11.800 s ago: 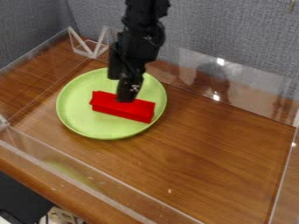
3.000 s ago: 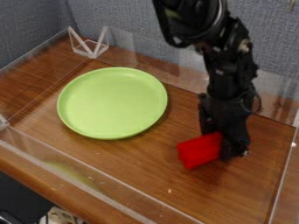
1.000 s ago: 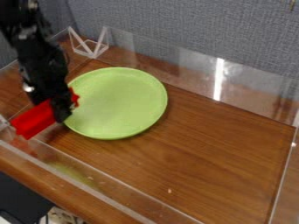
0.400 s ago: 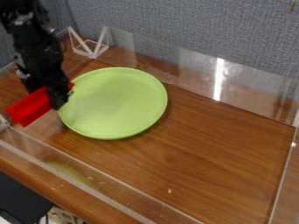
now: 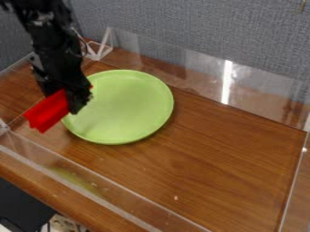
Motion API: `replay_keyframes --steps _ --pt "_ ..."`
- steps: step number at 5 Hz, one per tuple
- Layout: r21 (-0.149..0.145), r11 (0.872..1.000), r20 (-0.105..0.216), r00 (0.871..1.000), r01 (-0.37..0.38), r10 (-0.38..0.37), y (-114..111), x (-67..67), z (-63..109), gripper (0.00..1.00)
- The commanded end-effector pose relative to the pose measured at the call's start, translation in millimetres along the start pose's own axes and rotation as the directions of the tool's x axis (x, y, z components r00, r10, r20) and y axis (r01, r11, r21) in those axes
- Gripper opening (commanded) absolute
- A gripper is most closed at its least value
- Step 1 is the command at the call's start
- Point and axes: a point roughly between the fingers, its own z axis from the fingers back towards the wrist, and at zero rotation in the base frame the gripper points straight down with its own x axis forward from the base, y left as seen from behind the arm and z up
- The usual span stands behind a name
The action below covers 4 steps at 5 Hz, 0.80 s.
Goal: Put the red object on the left side
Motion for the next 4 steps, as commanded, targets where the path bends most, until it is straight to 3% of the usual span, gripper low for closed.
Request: replay_keyframes --steps 1,2,3,4 --pt "0.013 1.0 0.013 1.0 -0.013 0.013 3.5 4.9 -9.2 0.0" --pt "0.034 0.999 0.012 0.999 -0.034 0.034 16.5 7.2 -15.2 0.0" --pt "0.052 0.998 0.007 0.999 -0.046 0.045 35.4 0.2 -11.8 0.0" --pt "0.048 0.997 -0.001 0.998 -0.065 0.065 57.3 -0.3 -16.8 0.0"
